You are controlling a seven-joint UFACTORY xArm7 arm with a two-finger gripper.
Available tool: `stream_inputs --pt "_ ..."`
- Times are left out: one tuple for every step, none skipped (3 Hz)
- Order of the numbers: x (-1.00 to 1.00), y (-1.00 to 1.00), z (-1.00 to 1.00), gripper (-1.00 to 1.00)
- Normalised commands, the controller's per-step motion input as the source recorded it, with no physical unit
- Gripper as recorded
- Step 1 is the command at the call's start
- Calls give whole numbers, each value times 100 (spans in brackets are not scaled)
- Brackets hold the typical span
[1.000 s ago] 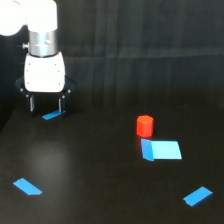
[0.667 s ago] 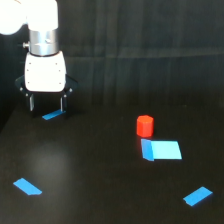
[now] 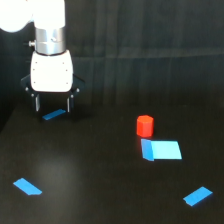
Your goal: Pick up the red object from the table
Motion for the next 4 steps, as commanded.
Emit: stream_inputs --pt "68 -38 -25 99" --pt "75 -28 -51 99" --pt "91 48 -31 100" --pt "91 39 -11 100"
